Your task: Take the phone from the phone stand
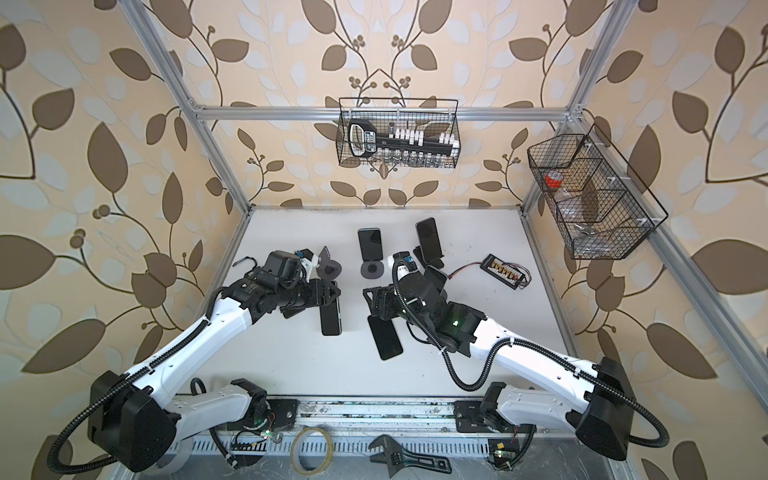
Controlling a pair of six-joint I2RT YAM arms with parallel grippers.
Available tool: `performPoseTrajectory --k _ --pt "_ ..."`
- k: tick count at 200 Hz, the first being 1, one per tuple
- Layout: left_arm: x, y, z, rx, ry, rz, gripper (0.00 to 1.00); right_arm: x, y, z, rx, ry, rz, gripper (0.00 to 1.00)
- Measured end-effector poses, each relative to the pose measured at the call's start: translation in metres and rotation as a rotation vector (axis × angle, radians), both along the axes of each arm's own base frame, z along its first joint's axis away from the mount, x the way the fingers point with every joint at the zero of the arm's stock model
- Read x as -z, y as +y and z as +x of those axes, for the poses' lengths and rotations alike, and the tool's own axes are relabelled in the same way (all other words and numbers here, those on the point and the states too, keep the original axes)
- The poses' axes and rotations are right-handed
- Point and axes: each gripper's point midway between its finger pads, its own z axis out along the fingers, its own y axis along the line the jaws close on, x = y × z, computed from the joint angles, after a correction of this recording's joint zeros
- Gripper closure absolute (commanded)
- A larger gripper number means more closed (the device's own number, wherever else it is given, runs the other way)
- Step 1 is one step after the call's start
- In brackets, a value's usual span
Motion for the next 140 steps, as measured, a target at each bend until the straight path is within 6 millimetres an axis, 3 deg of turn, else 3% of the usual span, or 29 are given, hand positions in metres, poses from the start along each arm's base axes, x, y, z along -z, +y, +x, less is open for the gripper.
performPoseTrajectory --k 77,140 --pt "0.038 -0.010 -0.046 -0.022 0.155 -0.007 1.00 -0.002 -0.005 -0.003 0.003 -0.006 0.005 0.21" --pt "0.052 -0.008 -0.052 -0.119 0.219 -0.059 1.00 0.002 -0.008 -0.004 0.004 -0.002 -0.001 0.21"
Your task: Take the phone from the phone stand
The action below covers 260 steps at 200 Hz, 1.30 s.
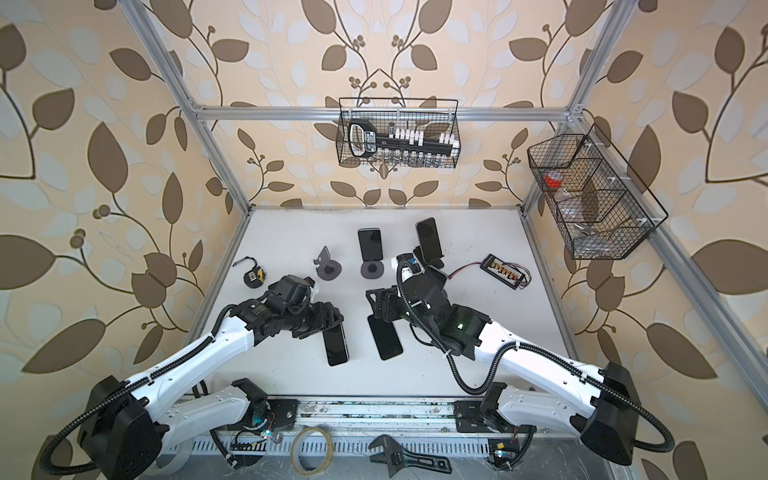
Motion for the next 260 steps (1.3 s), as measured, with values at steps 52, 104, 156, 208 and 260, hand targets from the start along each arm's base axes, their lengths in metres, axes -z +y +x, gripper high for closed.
performPoseTrajectory --k 52,104,156,208,260 --pt "0.009 -0.001 0.000 -0.047 0.028 -0.031 1.00 0.001 -0.001 0.001 0.004 0.002 -0.001 0.21" --pt "0.018 -0.004 -0.001 -0.061 0.061 -0.046 1.00 0.001 -0.001 0.001 0.003 0.003 0.000 0.21" --pt "0.024 -0.005 -0.001 -0.096 0.101 -0.050 1.00 0.001 -0.002 0.001 0.004 0.003 -0.001 0.20" --pt "0.039 -0.002 -0.006 -0.113 0.175 -0.018 1.00 0.003 -0.002 0.002 0.005 0.005 -0.009 0.20" --pt "0.040 -0.002 -0.007 -0.123 0.188 -0.019 1.00 0.007 -0.002 0.003 0.004 0.010 -0.020 0.20"
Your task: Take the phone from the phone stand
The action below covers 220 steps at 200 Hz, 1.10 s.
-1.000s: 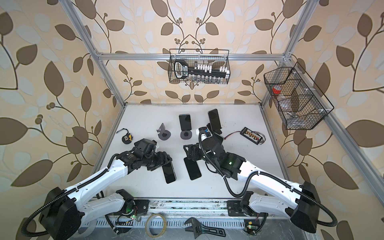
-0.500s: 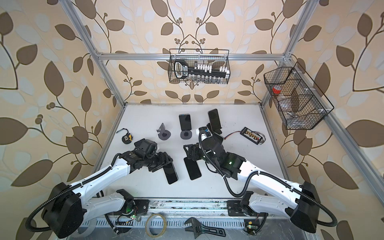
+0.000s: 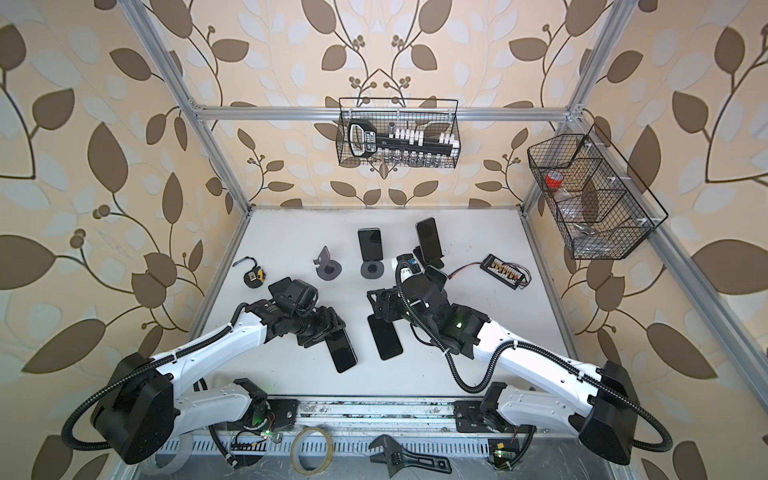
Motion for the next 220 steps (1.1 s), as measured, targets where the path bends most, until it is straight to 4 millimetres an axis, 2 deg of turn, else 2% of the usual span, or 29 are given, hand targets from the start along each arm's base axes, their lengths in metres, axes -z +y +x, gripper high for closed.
performPoseTrajectory --k 60,150,220 --pt "0.001 -0.002 0.001 -0.013 0.009 -0.008 1.00 -0.001 -0.002 0.002 0.007 -0.001 0.002 0.20" --pt "0.019 -0.010 0.006 0.005 0.058 0.010 1.00 0.002 -0.002 0.003 0.006 0.005 0.000 0.20" --pt "0.035 -0.021 0.008 0.016 0.103 0.001 1.00 0.013 -0.006 0.008 0.021 0.021 0.001 0.19"
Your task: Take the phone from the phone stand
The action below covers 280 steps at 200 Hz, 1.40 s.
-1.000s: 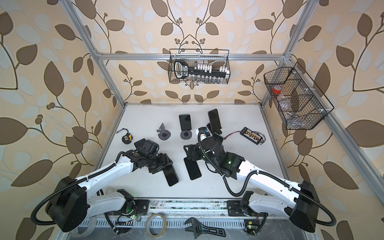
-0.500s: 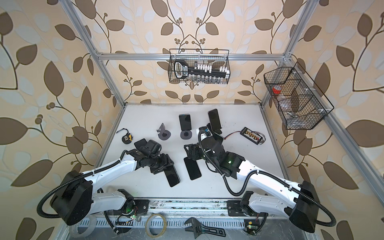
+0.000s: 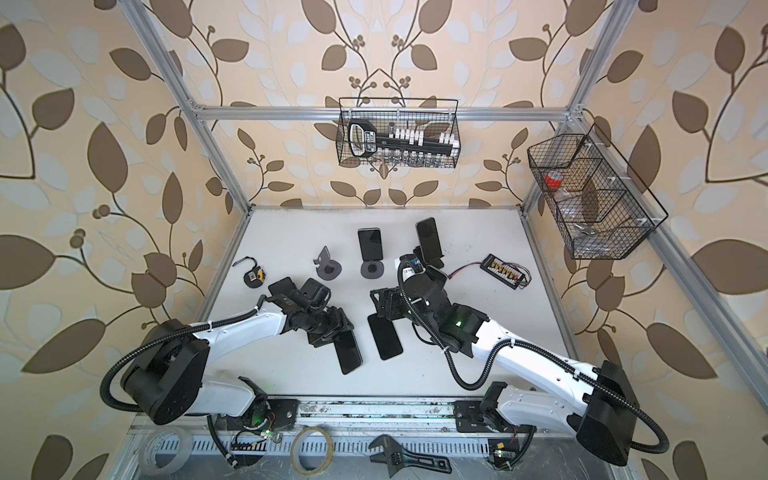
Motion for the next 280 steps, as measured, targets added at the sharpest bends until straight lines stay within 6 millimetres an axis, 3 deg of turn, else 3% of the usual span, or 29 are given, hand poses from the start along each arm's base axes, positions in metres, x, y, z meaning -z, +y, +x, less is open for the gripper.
performPoseTrajectory --k 74,251,280 --pt "0.001 -0.011 0.011 0.002 0.007 -0.010 1.00 0.010 0.002 -0.001 -0.010 0.015 -0.005 0.18" --pt "0.002 -0.027 0.023 0.053 -0.010 0.018 1.00 0.024 -0.019 -0.004 0.023 0.023 -0.014 0.15" --pt "0.002 -0.029 0.025 0.054 -0.009 0.018 0.92 0.025 -0.025 -0.005 0.035 0.016 -0.012 0.14"
